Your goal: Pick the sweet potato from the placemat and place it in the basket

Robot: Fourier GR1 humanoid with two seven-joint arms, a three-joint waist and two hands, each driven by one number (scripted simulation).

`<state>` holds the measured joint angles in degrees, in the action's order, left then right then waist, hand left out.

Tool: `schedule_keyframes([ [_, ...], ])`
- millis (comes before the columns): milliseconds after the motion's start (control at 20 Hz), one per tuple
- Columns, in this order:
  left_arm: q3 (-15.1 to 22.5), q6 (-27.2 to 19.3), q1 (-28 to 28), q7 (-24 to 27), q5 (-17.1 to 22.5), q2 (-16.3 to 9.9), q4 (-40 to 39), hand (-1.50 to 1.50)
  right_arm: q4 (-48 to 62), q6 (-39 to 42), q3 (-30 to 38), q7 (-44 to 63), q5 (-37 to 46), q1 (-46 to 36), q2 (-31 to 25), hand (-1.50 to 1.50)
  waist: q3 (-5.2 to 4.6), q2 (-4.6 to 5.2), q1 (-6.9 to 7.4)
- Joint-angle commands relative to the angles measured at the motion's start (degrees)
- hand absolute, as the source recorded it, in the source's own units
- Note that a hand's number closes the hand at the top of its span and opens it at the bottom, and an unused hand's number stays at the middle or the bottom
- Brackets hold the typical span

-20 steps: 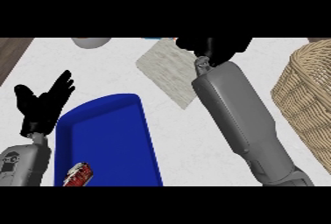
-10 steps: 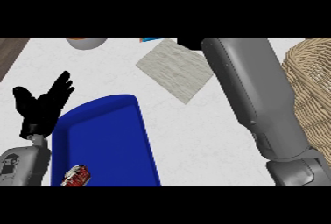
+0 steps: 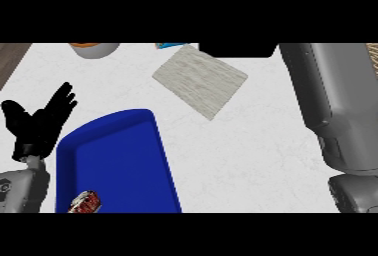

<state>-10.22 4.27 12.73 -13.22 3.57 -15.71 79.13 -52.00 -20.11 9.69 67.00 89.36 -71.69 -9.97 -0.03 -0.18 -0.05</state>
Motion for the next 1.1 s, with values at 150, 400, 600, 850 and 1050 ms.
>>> schedule_keyframes([
  [150, -0.21, -0.26, 0.03, -4.23, 1.06, -0.11, 3.83, 0.00, -5.19, 4.39, 5.16, 3.89, -0.25, 6.41, -3.67, 1.50, 0.07, -0.24, -0.42],
  [400, -0.06, -0.05, -2.84, -0.33, -0.79, -0.19, 2.40, 0.00, -16.63, 6.58, 5.28, 0.14, -2.01, 16.28, -3.27, 1.50, 0.03, -0.13, -0.51],
  [600, -0.96, -0.39, 0.70, -2.14, 0.37, -0.13, 1.73, 0.00, -24.33, 5.34, 7.88, -3.96, -6.38, 22.97, -3.96, 1.50, 0.04, -0.08, -0.83],
  [850, 0.23, 1.78, -5.16, -0.06, 0.39, 0.65, 5.21, 0.00, -23.91, 1.31, 8.88, -4.96, -6.82, 26.58, -3.78, 1.50, 0.03, 0.12, 0.35],
  [1050, -0.02, -0.18, -0.83, 0.36, -0.99, 0.87, 1.08, 0.00, -26.12, -6.13, 14.00, -1.21, -2.14, 31.88, -2.93, -1.50, 0.05, 0.24, -0.21],
])
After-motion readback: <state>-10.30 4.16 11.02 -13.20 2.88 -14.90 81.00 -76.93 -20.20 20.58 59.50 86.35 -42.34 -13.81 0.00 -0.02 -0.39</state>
